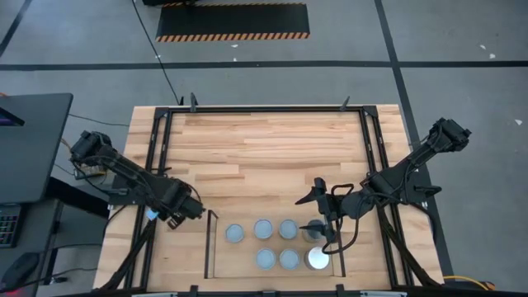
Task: Pick and place cans onto a shelf
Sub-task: Put the canned salmon on the shelf
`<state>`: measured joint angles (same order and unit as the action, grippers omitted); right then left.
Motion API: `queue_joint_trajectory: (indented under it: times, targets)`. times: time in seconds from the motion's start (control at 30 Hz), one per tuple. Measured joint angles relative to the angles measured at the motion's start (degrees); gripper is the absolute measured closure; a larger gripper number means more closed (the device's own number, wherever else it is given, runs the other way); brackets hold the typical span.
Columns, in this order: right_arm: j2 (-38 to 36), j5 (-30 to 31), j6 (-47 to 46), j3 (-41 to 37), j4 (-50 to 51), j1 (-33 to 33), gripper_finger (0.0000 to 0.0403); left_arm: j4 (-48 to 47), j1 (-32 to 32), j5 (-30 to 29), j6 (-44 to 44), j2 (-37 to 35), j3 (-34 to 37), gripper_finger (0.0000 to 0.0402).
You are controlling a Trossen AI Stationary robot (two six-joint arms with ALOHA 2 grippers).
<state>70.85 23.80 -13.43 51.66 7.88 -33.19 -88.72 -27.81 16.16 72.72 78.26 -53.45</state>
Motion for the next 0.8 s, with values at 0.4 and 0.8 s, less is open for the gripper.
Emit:
queue_joint_trajectory:
  times: [0.4,0.8]
  targets:
    - [0.00,2.18,-0.41,0.00,-0.17,0.37,0.0055,1.13,-9.71,-10.44,6.27,0.89,-28.05,0.0255]
    - [0.00,2.25,-4.23,0.00,-0.11,-3.44,0.0055,19.09,-18.87,-25.29,0.66,11.92,-47.05,0.0258]
